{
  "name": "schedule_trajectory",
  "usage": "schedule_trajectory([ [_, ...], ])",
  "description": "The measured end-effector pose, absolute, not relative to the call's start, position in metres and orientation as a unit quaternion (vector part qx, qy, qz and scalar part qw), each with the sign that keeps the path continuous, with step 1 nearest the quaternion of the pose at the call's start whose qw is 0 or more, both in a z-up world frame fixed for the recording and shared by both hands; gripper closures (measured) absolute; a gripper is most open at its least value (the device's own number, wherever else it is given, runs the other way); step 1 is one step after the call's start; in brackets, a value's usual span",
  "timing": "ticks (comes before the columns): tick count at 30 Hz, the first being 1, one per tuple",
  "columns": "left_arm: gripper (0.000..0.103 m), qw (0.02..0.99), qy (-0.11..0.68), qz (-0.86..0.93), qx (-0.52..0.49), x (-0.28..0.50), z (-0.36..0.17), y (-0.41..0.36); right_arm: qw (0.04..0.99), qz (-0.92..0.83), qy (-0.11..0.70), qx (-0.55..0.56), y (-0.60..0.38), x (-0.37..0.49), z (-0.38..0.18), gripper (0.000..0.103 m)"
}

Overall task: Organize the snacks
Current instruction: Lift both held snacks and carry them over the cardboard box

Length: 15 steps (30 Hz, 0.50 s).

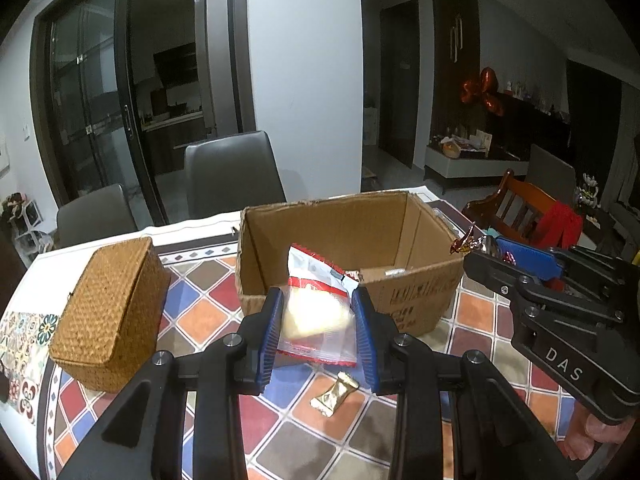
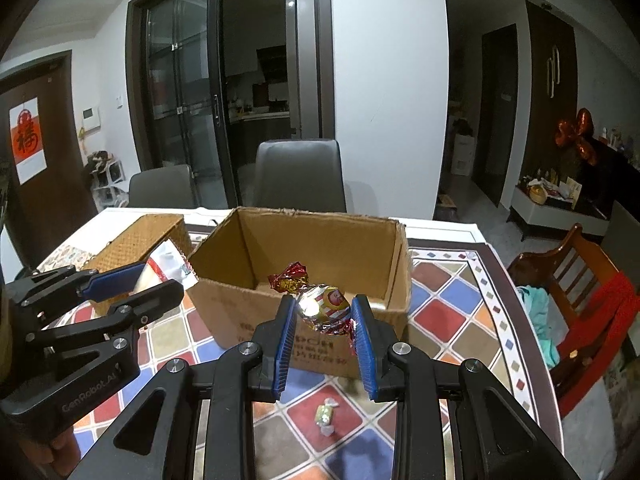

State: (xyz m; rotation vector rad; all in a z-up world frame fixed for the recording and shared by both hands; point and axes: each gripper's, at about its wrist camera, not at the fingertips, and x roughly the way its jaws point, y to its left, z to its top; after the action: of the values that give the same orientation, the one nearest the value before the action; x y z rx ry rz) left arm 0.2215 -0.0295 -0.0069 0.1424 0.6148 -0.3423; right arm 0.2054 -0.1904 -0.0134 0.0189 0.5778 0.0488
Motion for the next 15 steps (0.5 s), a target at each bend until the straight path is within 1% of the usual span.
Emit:
schedule_trajectory([
  [15,0.068,0.937,0.292,-0.174,0.075,0.245,0.004,-0.044,0.963,0.013,0.27,0.013,-0.204,0.223,0.003,0.073],
])
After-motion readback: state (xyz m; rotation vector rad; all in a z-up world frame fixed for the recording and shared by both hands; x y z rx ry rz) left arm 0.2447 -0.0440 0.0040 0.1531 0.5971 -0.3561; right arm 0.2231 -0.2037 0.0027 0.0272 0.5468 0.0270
